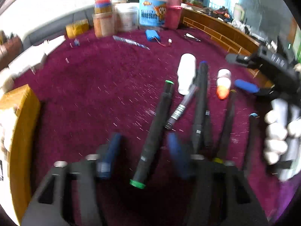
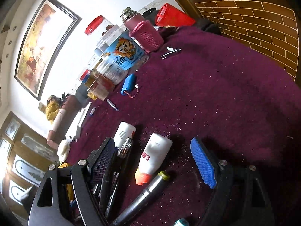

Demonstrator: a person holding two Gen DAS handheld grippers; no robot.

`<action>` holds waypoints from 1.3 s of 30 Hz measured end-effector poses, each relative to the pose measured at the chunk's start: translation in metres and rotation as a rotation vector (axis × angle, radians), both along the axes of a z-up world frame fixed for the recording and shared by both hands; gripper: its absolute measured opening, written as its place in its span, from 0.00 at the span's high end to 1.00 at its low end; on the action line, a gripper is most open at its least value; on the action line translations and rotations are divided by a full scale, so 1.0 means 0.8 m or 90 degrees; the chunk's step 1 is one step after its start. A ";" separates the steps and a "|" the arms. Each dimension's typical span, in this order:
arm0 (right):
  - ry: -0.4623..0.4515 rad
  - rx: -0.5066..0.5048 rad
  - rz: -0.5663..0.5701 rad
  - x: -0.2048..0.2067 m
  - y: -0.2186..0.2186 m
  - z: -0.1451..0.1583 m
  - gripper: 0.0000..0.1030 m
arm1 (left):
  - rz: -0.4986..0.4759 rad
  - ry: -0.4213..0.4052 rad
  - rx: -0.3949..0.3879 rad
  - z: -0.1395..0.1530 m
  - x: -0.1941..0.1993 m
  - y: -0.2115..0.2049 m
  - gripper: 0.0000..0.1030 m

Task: Organize rigid objects
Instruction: 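Return to the pile and grasp green-ended black marker with left tool, then grasp blue-capped black marker with right tool while left tool carries its marker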

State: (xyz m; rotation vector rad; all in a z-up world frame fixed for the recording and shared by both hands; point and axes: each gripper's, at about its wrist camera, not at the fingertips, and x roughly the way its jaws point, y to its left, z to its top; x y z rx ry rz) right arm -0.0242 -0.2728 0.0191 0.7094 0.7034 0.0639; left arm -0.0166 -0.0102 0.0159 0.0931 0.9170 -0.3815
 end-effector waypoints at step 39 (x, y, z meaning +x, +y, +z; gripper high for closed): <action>0.059 -0.042 0.010 -0.056 0.009 0.025 0.24 | 0.030 -0.064 -0.262 0.071 -0.102 0.147 0.88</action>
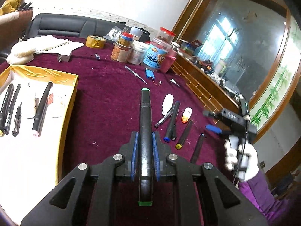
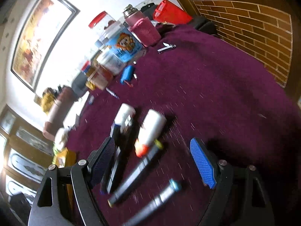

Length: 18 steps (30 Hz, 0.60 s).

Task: Organize rigid objects
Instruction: 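Grasp blue-capped black marker with right tool while left tool carries its marker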

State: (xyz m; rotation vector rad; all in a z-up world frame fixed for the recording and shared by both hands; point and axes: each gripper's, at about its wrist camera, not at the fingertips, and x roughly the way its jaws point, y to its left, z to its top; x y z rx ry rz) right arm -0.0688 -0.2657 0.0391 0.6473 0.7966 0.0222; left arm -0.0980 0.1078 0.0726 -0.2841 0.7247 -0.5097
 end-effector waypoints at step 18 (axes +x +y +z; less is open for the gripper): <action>0.091 -0.224 0.051 -0.041 0.104 -0.020 0.87 | 0.074 -0.005 -0.064 0.003 -0.018 0.092 0.88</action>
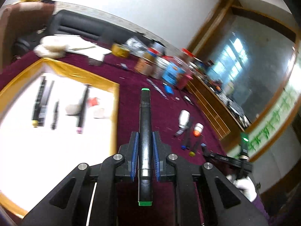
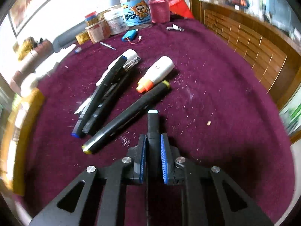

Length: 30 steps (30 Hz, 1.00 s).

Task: Organize rigid objects
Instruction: 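Grasp blue-capped black marker with right tool while left tool carries its marker, then lower both markers into the box and open both tools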

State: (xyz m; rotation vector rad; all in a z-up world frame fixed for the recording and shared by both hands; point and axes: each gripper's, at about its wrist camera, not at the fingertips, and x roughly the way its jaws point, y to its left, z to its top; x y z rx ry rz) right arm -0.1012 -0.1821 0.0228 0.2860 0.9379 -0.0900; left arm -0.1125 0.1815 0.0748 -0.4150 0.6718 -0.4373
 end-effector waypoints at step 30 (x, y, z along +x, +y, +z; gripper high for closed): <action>0.094 0.312 0.433 0.093 0.393 0.033 0.87 | 0.246 0.182 0.086 -0.060 0.078 0.207 0.88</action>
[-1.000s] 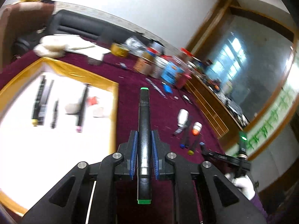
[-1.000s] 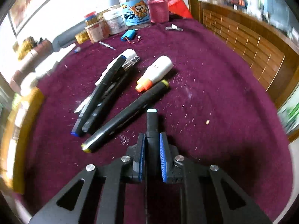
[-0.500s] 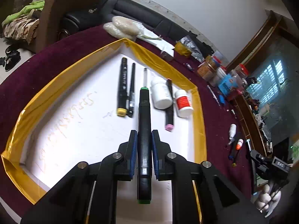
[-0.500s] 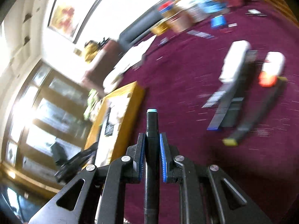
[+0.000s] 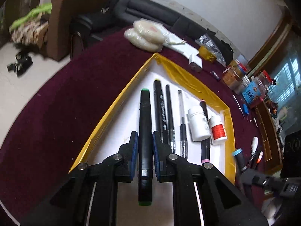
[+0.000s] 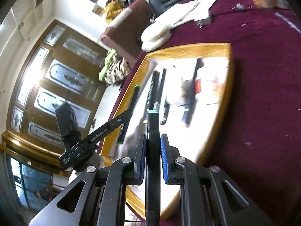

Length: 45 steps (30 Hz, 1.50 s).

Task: Organize rigid objects
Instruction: 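Lower both markers into the box and open both tools, then return left tool to the pile and grasp the white spray bottle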

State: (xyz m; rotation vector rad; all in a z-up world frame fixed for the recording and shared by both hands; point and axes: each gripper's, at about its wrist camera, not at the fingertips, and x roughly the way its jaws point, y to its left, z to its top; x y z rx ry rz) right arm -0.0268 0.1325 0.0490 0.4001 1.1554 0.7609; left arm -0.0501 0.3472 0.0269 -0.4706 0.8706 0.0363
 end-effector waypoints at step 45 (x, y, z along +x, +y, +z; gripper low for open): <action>-0.192 -0.159 -0.370 -0.021 -0.281 0.048 0.40 | -0.064 -0.139 -0.086 0.062 -0.092 -0.069 0.40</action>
